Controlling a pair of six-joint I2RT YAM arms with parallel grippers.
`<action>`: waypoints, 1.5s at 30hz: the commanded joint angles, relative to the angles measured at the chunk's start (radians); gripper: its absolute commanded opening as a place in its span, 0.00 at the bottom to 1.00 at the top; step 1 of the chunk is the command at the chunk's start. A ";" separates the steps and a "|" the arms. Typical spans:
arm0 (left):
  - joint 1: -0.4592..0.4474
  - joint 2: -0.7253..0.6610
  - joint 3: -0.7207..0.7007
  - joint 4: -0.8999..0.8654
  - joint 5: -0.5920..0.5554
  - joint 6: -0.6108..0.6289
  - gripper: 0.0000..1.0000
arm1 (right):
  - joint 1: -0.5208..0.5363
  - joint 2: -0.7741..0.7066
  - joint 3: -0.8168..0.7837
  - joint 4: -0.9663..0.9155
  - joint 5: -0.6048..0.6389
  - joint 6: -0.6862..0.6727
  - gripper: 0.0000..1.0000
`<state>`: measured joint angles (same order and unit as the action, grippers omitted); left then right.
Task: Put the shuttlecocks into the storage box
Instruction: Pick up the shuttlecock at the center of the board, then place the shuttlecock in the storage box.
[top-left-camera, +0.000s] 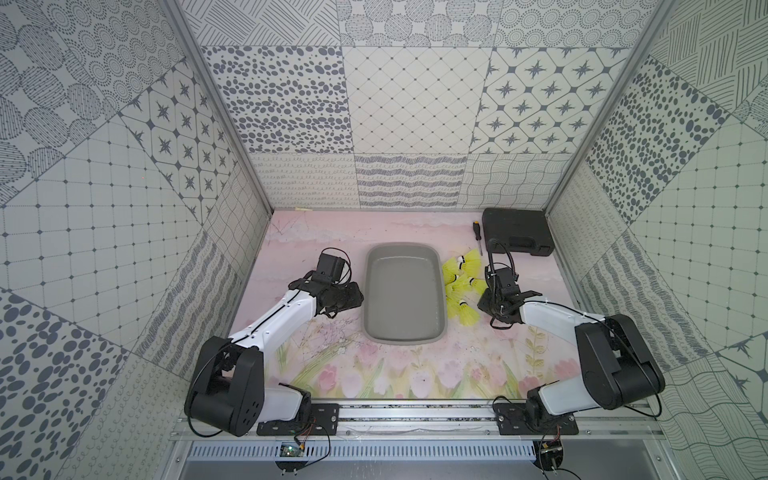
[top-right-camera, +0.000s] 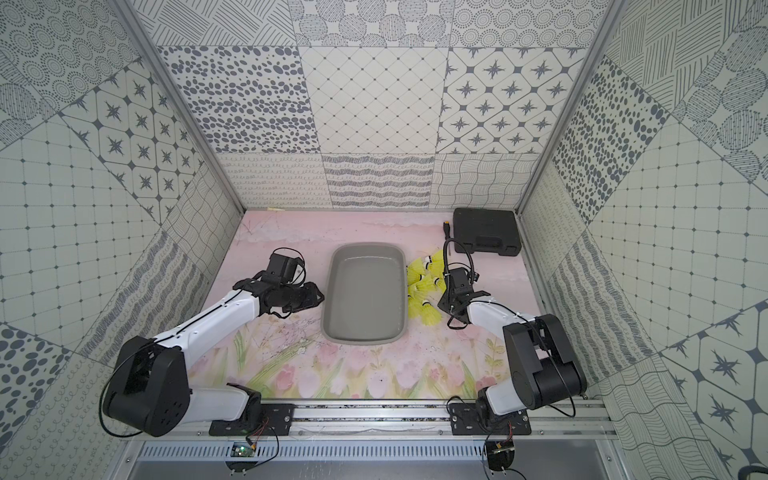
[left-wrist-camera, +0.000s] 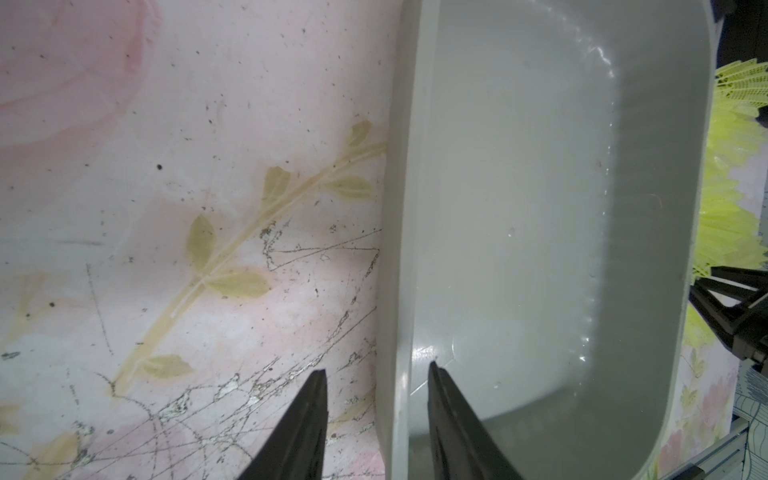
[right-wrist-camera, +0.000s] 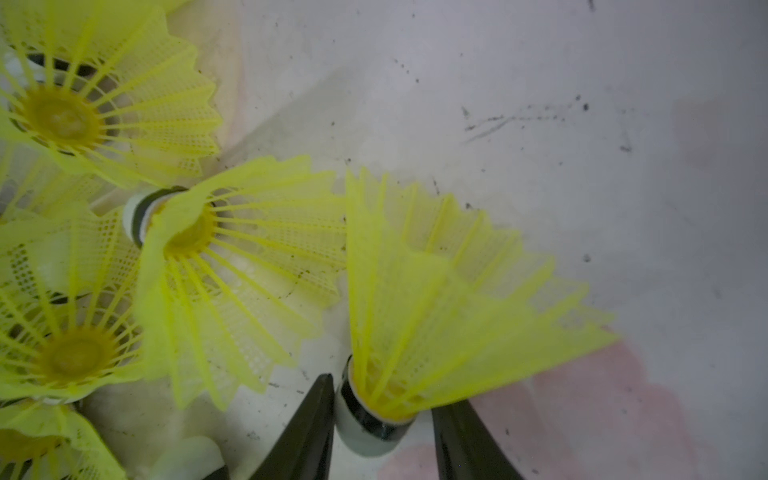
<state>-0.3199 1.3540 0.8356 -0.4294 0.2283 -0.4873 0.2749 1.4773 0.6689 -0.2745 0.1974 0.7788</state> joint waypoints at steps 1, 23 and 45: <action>0.002 0.002 0.007 0.003 0.027 0.027 0.43 | 0.003 -0.003 -0.029 -0.004 0.027 0.013 0.40; -0.011 -0.072 0.036 0.025 0.144 0.078 0.44 | 0.004 -0.543 -0.156 0.079 -0.174 -0.363 0.28; -0.147 0.153 0.576 -0.200 0.427 0.531 0.46 | 0.192 -0.334 0.155 0.043 -0.673 -0.882 0.30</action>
<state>-0.4603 1.4670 1.3037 -0.5251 0.4961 -0.1741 0.4419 1.1107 0.7704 -0.2283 -0.4164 -0.0193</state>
